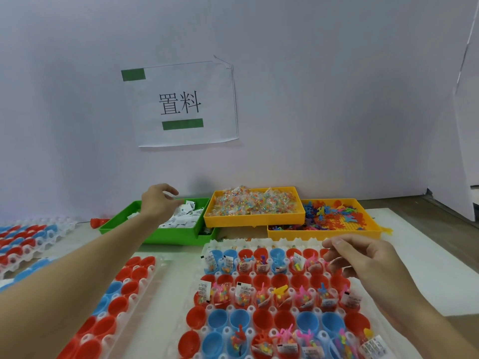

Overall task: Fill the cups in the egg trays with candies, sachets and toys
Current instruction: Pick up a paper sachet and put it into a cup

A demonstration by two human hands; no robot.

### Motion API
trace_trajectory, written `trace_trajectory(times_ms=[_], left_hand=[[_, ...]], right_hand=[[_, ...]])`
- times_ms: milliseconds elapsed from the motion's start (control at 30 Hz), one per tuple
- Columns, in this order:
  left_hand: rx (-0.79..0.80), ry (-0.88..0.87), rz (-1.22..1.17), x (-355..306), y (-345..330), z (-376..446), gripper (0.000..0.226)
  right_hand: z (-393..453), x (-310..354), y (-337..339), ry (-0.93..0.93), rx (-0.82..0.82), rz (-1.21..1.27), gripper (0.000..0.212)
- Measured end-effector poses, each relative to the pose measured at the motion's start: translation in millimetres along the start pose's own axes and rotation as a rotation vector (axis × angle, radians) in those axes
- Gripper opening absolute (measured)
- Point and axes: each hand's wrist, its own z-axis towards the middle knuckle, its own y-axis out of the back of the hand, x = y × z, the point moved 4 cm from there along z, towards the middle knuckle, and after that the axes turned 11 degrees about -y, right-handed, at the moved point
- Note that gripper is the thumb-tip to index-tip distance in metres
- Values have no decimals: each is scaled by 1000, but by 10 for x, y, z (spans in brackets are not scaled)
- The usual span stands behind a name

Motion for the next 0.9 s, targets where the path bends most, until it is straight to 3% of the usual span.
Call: trace_trajectory(times_ms=[100,233,500,800,900], left_hand=[[72,-12,58,110,-43,-62,26],[6,-109,68,13,-32,-131,26],[-99,-430,-107,-1052,56,-958,23],[100,-428,-620,-1197,16,-2131,23],[124,-350,-753,-1074,-8,-2205,22]], right_hand=[[6,-10,-3,-4,-6,0,30],[26,-24,-14,-10,-11,-17,29],[-59,43,-75,15,35,-28,27],[-433,274,-478,50,363,-144,20],[-545,262,-642,49,408,-196,37]])
